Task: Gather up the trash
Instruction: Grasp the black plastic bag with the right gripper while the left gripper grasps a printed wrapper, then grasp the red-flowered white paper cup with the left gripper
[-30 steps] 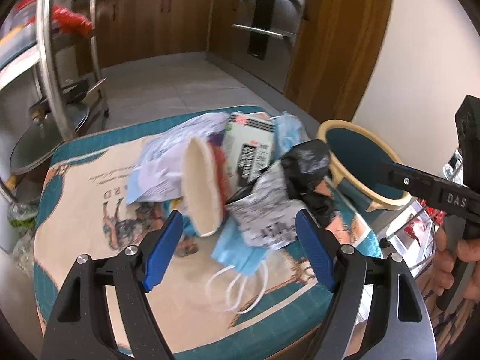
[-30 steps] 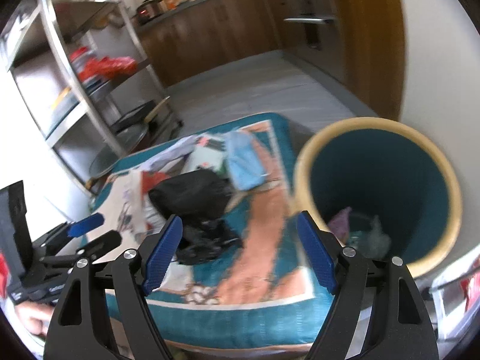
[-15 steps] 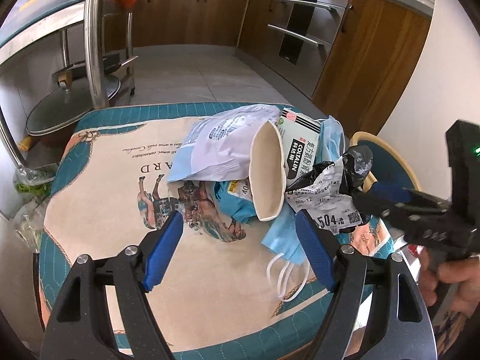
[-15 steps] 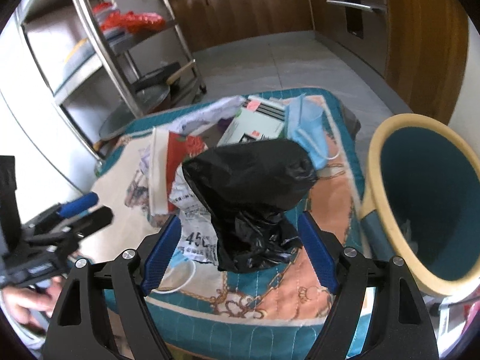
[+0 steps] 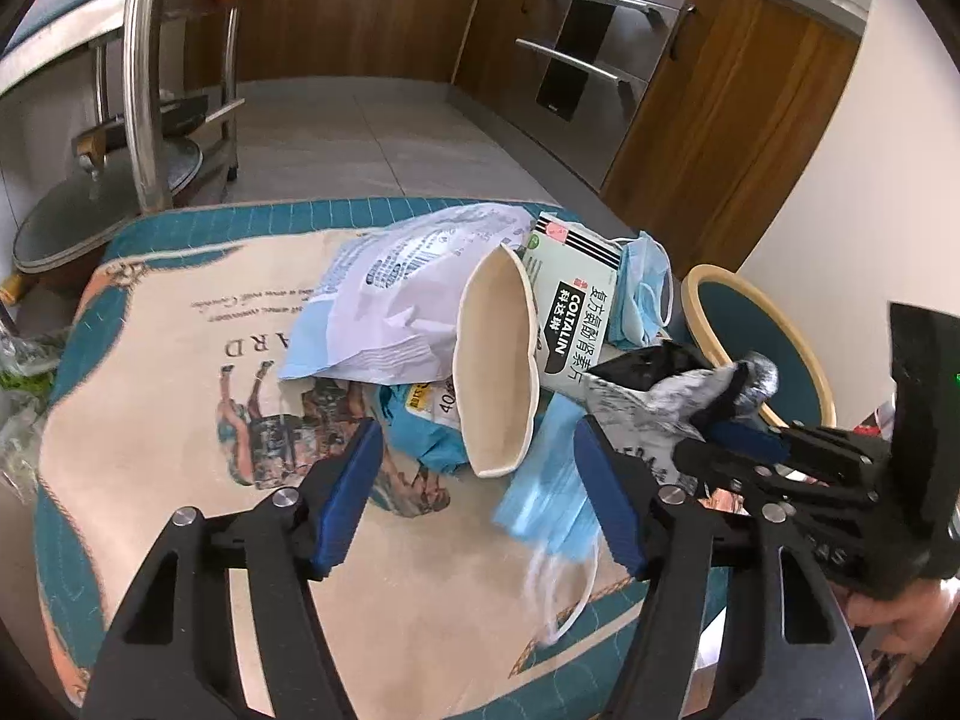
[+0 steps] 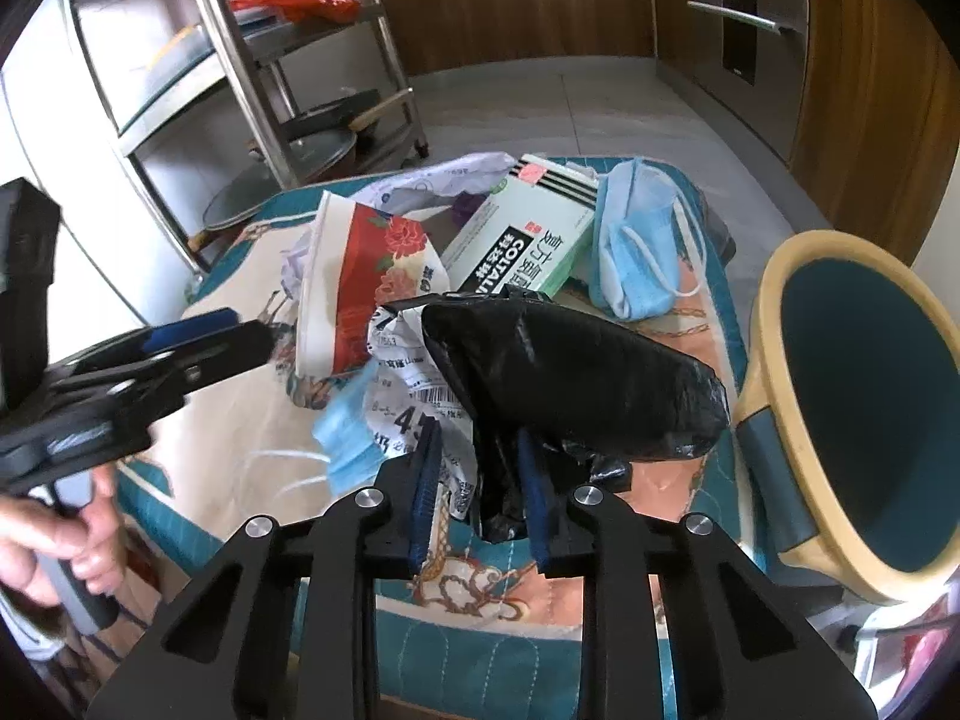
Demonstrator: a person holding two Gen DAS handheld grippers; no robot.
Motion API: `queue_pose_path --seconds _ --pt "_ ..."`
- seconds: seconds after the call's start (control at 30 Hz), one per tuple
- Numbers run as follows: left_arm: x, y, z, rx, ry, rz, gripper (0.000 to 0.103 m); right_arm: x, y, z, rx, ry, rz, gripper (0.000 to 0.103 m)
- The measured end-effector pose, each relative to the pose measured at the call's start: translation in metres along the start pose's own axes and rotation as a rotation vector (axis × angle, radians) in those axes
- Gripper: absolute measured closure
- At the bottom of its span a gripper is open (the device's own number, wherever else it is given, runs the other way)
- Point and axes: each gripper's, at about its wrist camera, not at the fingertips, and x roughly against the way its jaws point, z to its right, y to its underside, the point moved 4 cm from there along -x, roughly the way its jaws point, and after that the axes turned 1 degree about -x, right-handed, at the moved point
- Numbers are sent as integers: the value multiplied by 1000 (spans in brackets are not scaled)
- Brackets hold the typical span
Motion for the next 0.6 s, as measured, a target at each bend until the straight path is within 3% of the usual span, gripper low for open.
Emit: queue_pose_path --seconds 0.07,0.1,0.27,0.37,0.6 --pt "-5 -1 2 -1 4 -10 44 4 0 2 -8 -4 10 81" --pt "-9 -2 5 -6 9 -17 46 7 0 4 -16 -9 17 91" --pt "-20 -1 17 -50 7 -37 55 20 -2 12 -45 -17 49 91" --pt "-24 -2 20 -67 -11 -37 69 25 -2 15 -56 -17 63 91" --pt "-26 -2 20 -80 -29 -38 84 35 -2 22 -89 -25 87 91"
